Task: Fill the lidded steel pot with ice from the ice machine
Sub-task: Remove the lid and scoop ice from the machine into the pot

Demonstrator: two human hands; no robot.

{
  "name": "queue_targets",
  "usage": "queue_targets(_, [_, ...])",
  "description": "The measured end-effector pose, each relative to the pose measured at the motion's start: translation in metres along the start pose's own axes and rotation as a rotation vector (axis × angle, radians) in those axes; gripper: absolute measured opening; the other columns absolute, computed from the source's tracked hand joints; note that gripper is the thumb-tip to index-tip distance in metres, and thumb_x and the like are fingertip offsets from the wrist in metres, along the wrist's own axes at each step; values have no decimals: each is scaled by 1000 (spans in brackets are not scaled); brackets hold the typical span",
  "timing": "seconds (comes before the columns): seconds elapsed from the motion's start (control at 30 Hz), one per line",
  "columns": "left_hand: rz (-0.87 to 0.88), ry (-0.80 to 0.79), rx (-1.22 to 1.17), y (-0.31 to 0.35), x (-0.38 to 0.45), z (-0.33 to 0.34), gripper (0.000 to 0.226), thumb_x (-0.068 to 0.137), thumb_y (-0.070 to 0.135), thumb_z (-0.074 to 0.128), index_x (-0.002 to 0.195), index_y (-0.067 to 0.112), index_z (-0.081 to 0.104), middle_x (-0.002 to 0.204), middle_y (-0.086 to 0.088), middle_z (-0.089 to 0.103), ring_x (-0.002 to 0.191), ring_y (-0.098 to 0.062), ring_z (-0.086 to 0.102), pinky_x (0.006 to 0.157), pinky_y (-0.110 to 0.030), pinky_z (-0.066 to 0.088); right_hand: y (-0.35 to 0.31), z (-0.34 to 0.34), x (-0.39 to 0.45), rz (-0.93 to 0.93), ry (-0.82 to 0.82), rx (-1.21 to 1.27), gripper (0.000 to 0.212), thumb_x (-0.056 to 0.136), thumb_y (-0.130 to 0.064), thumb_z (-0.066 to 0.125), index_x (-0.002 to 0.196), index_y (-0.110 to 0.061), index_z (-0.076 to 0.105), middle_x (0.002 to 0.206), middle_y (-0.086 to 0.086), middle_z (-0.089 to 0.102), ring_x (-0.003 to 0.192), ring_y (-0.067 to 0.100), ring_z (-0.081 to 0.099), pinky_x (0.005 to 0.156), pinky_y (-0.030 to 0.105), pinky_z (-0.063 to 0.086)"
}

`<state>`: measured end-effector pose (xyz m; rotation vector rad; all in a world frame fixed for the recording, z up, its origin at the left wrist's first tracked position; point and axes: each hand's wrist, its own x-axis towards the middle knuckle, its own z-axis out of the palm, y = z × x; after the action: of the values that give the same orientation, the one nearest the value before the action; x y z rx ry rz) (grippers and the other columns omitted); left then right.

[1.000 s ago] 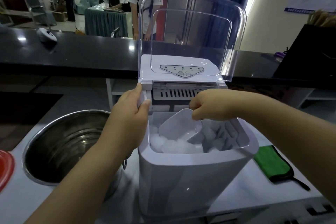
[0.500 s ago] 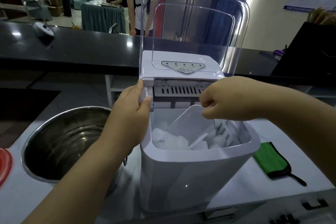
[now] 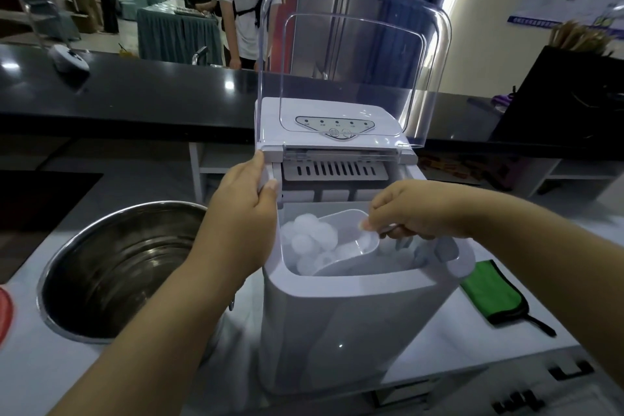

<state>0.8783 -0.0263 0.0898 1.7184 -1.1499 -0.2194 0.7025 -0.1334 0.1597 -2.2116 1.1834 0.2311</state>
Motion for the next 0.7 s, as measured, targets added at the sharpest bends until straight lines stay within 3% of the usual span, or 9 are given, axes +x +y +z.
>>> queue_targets(0.4, [-7,20,-43,2,-2,-1,45,100,18,33,146,20,30,145,3,39,129,-9,34,97,-16,23,-2,13,12,22,27,206,28,89,-29,62,68,-12,57,61,4,48,54,17,35,50,25,29])
queue_targets(0.7, [-5,42,-63,2,-1,0,45,100,17,34,145,20,33,140,5,44,114,2,34,94,-14,26,10,13,11,36,2,422,35,92,-30,60,62,-12,55,56,1,46,47,11,28,44,22,22])
